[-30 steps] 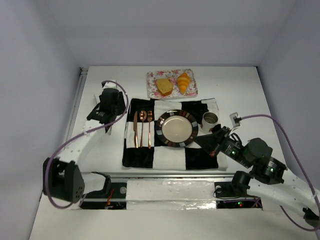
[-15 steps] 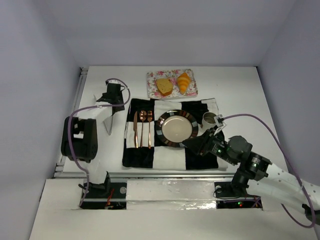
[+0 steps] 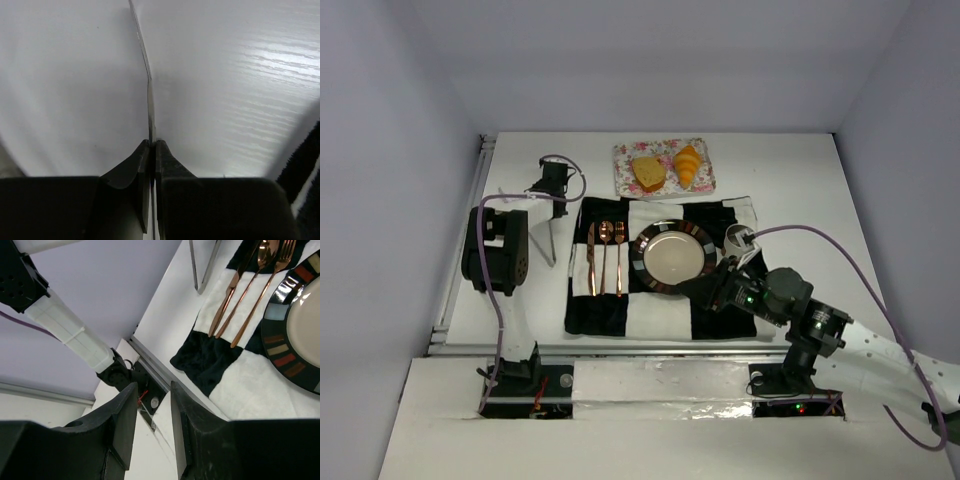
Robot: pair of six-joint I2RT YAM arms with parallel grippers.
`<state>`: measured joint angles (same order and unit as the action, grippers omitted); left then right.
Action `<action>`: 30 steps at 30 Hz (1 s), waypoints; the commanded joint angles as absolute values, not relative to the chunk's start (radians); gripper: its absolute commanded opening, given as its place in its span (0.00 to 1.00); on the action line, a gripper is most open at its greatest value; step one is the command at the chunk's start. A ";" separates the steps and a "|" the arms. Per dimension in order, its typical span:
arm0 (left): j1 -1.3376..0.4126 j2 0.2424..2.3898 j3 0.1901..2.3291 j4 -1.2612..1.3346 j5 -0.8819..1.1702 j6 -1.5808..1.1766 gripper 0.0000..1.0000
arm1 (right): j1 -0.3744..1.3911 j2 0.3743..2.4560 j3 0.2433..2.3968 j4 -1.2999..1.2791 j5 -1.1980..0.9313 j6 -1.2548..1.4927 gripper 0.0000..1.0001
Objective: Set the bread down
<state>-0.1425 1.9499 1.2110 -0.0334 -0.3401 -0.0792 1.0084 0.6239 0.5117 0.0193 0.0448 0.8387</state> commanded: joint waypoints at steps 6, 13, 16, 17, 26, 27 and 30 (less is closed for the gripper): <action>-0.132 1.855 1.264 -0.049 -0.368 -0.127 0.00 | 1.006 0.735 0.551 0.110 0.020 0.831 0.42; -0.163 1.501 1.172 0.028 -0.220 -0.253 0.00 | 1.006 0.975 0.610 0.345 -0.109 0.859 0.25; -0.163 1.321 1.088 0.076 -0.102 -0.322 0.00 | 1.006 1.072 0.643 0.420 -0.123 0.868 0.09; -0.163 1.271 1.053 0.107 -0.057 -0.378 0.00 | 1.006 1.098 0.690 0.420 -0.127 0.855 0.03; -0.163 0.849 0.761 0.348 0.464 -0.688 0.00 | 1.006 1.215 0.799 0.604 -0.065 0.822 1.00; -0.163 0.803 0.740 0.430 0.539 -0.771 0.00 | 1.006 1.223 0.810 0.613 -0.063 0.821 1.00; -0.163 0.753 0.651 0.636 0.647 -0.894 0.00 | 1.006 1.272 0.839 0.607 -0.089 0.813 1.00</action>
<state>-0.1619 0.8017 0.6891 0.3515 0.4381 -0.7040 1.0080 1.2366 0.7845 0.5076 -0.0879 0.8371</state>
